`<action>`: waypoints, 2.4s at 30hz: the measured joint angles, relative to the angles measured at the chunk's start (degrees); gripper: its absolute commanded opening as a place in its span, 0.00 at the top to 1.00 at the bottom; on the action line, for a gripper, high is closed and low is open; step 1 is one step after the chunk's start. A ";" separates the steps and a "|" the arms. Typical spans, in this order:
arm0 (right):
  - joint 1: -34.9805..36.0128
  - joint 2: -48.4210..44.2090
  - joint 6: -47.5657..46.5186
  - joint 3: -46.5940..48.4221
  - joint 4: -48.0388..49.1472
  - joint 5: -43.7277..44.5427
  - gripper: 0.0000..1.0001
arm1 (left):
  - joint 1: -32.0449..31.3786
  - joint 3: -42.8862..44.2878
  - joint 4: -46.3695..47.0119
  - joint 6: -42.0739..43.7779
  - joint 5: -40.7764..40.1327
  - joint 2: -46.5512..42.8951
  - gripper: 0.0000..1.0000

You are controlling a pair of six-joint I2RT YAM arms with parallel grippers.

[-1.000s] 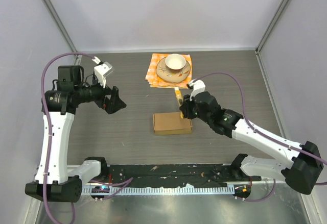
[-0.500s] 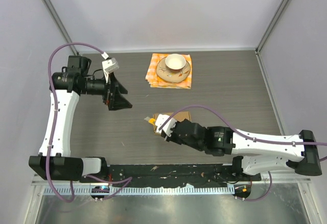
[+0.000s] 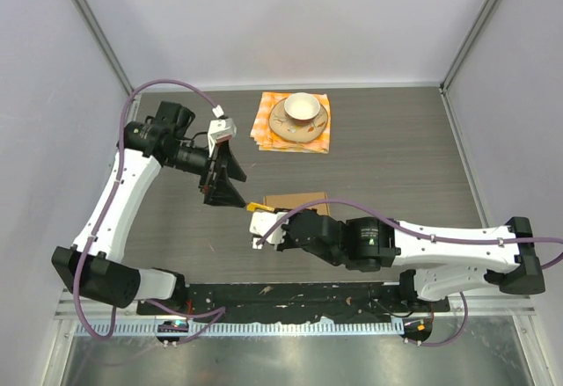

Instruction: Unpack the express box

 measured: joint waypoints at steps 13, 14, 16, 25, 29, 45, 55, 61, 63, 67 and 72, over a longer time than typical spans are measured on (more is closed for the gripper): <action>0.42 2.19 -6.03 4.68 -1.75 1.46 0.99 | -4.87 -1.49 -0.15 -1.40 -1.31 0.02 0.15; 0.44 2.38 -6.38 5.01 -1.75 1.46 0.99 | -5.14 -1.73 -0.17 -1.46 -1.51 0.07 0.18; 0.44 2.69 -7.08 5.68 -1.97 1.49 0.99 | -5.73 -2.08 -0.17 -1.51 -1.88 0.13 0.27; 0.44 2.89 -9.62 6.62 -3.06 2.12 0.99 | -8.28 -2.10 -0.39 -1.57 -2.78 0.44 0.78; 0.61 2.89 -9.88 6.75 -3.34 2.12 0.99 | -8.87 -1.99 -0.22 -1.55 -3.78 1.01 1.00; -3.41 1.66 -4.83 8.07 -0.94 4.96 0.21 | -7.02 7.04 -0.39 -7.56 -4.31 5.75 1.00; -25.64 -10.23 14.84 9.62 0.59 -14.32 0.11 | 7.52 1.92 30.86 -42.36 -2.97 -2.91 1.00; -38.49 -6.43 31.01 6.62 9.29 -41.51 0.05 | 8.09 -4.02 52.15 -62.79 -4.44 -7.72 1.00; -41.35 -3.82 37.51 2.84 16.09 -49.27 0.05 | 8.90 -5.95 58.25 -67.84 -4.72 -7.82 1.00; -43.93 0.39 48.37 -2.49 27.69 -58.14 0.04 | 9.55 -9.38 64.78 -74.71 -4.68 -7.85 1.00; -44.00 3.58 58.07 -2.60 43.78 -64.24 0.09 | 9.55 -12.20 68.81 -78.23 -3.80 -8.68 1.00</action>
